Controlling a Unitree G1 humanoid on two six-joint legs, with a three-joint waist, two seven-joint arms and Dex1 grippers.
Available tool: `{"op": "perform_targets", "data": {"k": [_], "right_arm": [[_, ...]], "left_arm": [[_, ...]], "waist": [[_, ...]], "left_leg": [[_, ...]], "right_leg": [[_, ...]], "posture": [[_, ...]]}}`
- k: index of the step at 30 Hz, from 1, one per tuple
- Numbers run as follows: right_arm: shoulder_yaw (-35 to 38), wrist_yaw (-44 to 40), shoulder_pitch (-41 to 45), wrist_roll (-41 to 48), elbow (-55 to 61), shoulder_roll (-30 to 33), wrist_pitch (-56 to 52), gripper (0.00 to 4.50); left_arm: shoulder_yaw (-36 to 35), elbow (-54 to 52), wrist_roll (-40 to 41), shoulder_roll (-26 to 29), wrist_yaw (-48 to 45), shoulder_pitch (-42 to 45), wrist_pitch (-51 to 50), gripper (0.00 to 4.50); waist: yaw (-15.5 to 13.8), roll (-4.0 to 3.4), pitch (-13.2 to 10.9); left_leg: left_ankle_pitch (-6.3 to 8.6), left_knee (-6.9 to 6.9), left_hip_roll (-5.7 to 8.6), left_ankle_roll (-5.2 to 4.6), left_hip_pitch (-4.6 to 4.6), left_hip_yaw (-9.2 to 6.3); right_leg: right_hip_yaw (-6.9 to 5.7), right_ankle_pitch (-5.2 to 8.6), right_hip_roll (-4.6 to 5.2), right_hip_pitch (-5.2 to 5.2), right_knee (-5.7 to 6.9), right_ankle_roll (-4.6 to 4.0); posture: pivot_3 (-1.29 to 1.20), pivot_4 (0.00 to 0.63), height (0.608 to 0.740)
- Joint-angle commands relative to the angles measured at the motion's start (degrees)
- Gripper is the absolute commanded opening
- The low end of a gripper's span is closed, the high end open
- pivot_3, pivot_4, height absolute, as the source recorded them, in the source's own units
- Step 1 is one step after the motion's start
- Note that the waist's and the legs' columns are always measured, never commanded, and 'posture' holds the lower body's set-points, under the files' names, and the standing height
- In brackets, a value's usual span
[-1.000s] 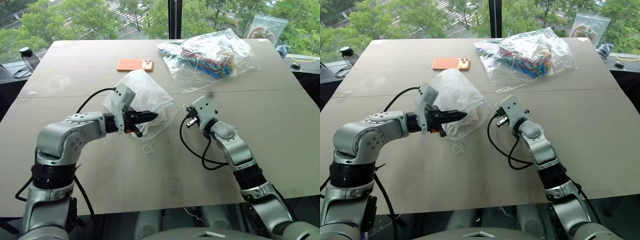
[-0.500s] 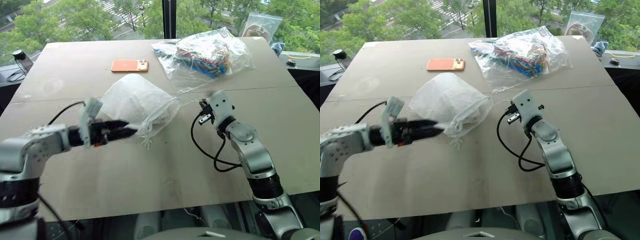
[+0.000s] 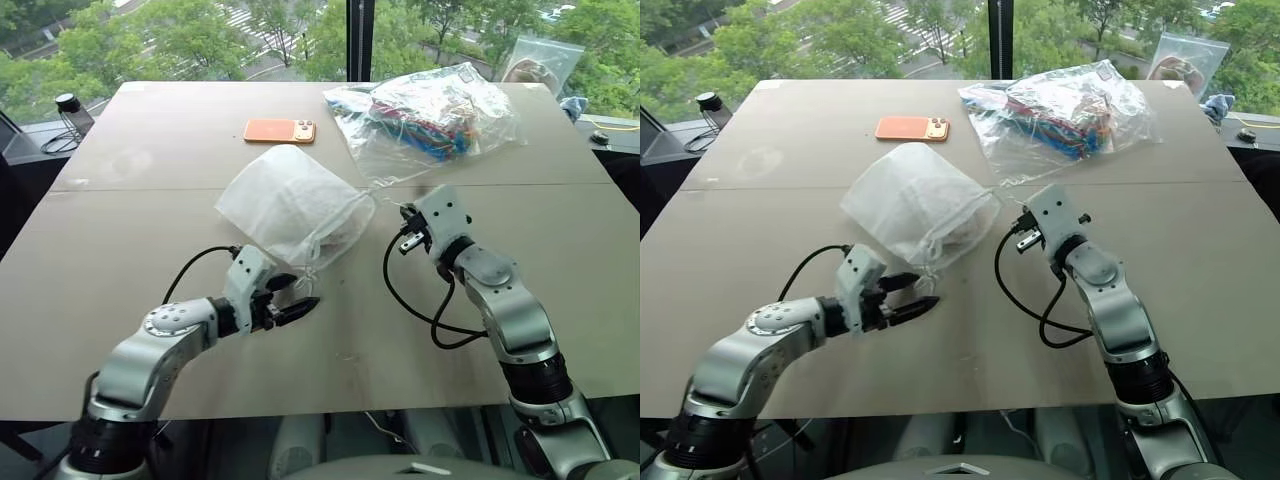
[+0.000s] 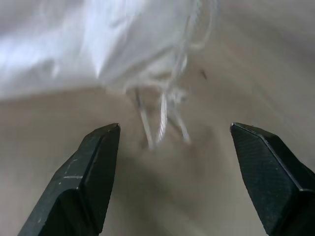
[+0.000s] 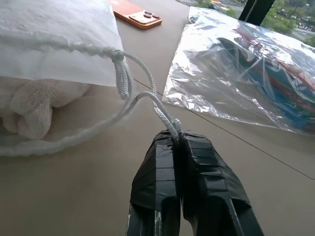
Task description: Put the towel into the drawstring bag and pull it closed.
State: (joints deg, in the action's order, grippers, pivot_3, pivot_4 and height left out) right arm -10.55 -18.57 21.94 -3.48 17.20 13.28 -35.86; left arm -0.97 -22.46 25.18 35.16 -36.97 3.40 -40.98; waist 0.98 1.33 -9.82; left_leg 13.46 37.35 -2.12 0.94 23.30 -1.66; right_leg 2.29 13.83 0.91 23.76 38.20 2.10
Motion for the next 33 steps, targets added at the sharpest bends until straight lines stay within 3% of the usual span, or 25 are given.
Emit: {"op": "perform_targets", "data": {"k": [1, 2, 4, 9, 11, 12, 17, 21, 27, 33], "right_arm": [[0.6, 0.0, 0.5, 0.3, 3.0, 0.3, 0.0, 0.00], [0.6, 0.1, 0.6, 0.3, 3.1, 0.3, -0.1, 0.00], [0.7, 0.3, 0.7, 0.2, 3.0, 0.2, -0.1, 0.00], [4.1, 2.9, 2.3, 0.9, 3.0, -1.2, 2.3, 0.00], [6.6, 4.1, 3.9, 2.3, 3.8, -2.5, 4.9, 0.00], [7.8, 4.4, 4.9, 3.0, 4.6, -2.9, 6.3, 0.00], [10.0, 1.1, 11.2, 6.7, 9.4, -1.0, 8.8, 0.00], [13.2, -2.5, 18.5, 11.3, 12.3, 3.3, 5.7, 0.00], [15.3, -3.1, 26.2, 11.0, 9.7, 10.7, 4.3, 0.00], [16.4, -0.7, 24.6, 6.0, 9.0, 17.0, 2.4, 0.00]], "left_arm": [[2.9, 1.1, -4.3, -1.2, 3.1, 0.4, 2.2, 3.67], [4.2, 1.5, -5.9, -1.2, 3.3, 0.3, 3.1, 3.67], [5.0, 2.7, -7.1, -2.4, 4.4, 0.4, 3.9, 3.16], [1.1, 2.6, -5.9, -3.2, 4.6, -0.7, 5.1, 1.18], [-3.9, 4.7, -5.7, -3.4, 6.6, 1.6, 6.5, 0.28], [-7.6, 6.4, -5.5, -3.9, 9.1, 4.3, 7.3, 0.13], [-18.7, 10.2, -6.6, -2.6, 16.9, 16.3, 12.5, 0.13], [-23.3, 13.7, -9.1, 0.5, 22.4, 26.0, 16.0, 0.13], [-21.5, 20.8, -12.2, 5.1, 23.5, 37.9, 20.3, 0.13], [-19.6, 21.8, -14.2, 4.1, 24.8, 37.7, 19.4, 0.13]], "waist": [[0.0, 0.00, 0.0], [0.0, 0.00, 0.0], [-0.1, -0.01, 0.0], [0.0, 0.00, 0.0], [0.0, -0.01, 0.0], [0.0, -0.01, 0.0], [-0.1, 0.05, -0.1], [0.0, 0.05, -0.1], [-0.2, 0.05, -0.1], [-0.1, 0.05, -0.1]], "left_leg": [[0.00, -0.01, -0.01, 0.00, -0.03, 0.00], [0.00, -0.05, -0.02, 0.00, -0.11, 0.01], [0.00, -0.12, -0.01, 0.00, -0.30, 0.10], [0.00, -0.07, 0.00, 0.00, -0.39, 0.19], [0.00, -0.08, 0.00, 0.00, -0.38, 0.20], [0.00, -0.10, -0.01, 0.00, -0.36, 0.19], [0.00, -0.10, -0.08, 0.00, -0.25, 0.01], [0.01, -0.09, 0.01, 0.00, -0.19, 0.13], [0.01, -0.11, 0.01, 0.00, 0.11, -0.10], [0.00, -0.08, 0.02, 0.00, 0.38, -0.09]], "right_leg": [[0.01, 0.00, -0.03, -0.01, 0.01, 0.00], [0.02, 0.01, -0.04, -0.04, 0.04, -0.01], [0.10, 0.01, -0.03, -0.17, 0.04, -0.01], [0.17, 0.02, 0.01, -0.28, 0.04, 0.01], [0.18, 0.01, 0.00, -0.26, 0.04, 0.01], [0.18, 0.01, -0.01, -0.23, 0.04, 0.01], [0.03, 0.01, -0.11, -0.14, 0.06, 0.00], [0.11, 0.00, 0.02, -0.13, -0.03, 0.02], [-0.19, -0.01, 0.03, -0.02, -0.22, 0.01], [-0.22, -0.01, 0.08, 0.22, -0.20, 0.01]], "posture": [[0.00, 0.150, 0.740], [0.00, 0.150, 0.740], [0.00, 0.150, 0.740], [0.00, 0.150, 0.740], [0.00, 0.150, 0.740], [0.00, 0.150, 0.740], [0.00, 0.150, 0.740], [0.00, 0.150, 0.740], [0.00, 0.150, 0.740], [0.00, 0.150, 0.740]]}}
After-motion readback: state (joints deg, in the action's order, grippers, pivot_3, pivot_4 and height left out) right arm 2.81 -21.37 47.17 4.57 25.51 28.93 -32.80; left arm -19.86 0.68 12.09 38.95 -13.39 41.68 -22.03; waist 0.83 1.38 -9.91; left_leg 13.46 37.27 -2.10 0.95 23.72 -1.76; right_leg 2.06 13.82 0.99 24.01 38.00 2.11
